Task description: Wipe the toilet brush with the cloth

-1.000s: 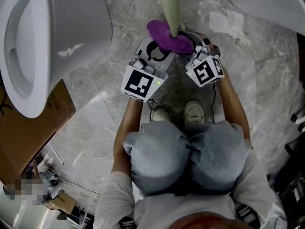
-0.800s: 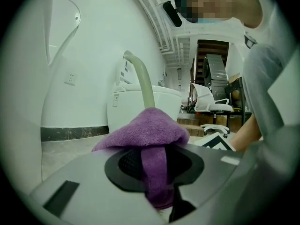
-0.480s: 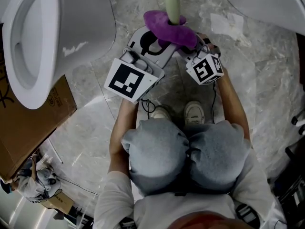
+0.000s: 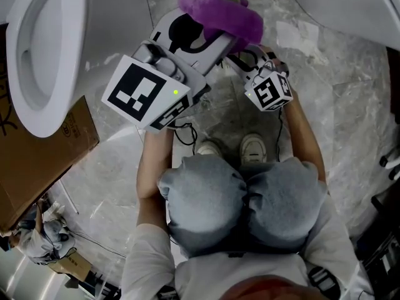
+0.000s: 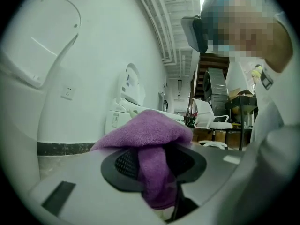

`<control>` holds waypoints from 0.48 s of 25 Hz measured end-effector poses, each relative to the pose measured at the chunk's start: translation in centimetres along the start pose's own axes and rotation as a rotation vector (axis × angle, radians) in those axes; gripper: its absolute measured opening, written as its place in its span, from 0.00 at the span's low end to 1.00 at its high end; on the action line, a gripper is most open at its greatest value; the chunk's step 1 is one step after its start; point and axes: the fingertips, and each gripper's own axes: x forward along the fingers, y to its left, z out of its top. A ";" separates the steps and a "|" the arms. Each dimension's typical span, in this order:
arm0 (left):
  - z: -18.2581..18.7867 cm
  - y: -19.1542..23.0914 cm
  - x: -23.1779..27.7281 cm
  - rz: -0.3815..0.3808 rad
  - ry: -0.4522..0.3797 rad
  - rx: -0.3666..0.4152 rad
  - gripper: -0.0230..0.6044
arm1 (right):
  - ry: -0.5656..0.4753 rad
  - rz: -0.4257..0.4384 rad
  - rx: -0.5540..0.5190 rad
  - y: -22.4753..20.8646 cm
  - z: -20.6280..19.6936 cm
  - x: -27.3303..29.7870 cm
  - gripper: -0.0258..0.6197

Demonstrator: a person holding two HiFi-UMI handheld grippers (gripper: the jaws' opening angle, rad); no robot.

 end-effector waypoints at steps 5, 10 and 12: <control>1.8 0.5 0.3 0.001 -0.042 -0.027 0.31 | -0.002 -0.001 -0.002 0.0 0.0 0.0 0.17; 1.5 0.3 0.2 0.018 -0.062 0.008 0.30 | -0.003 -0.001 -0.008 0.0 0.0 0.0 0.17; 0.9 0.2 0.1 0.012 -0.063 0.004 0.29 | -0.004 -0.002 -0.009 -0.1 0.1 0.0 0.17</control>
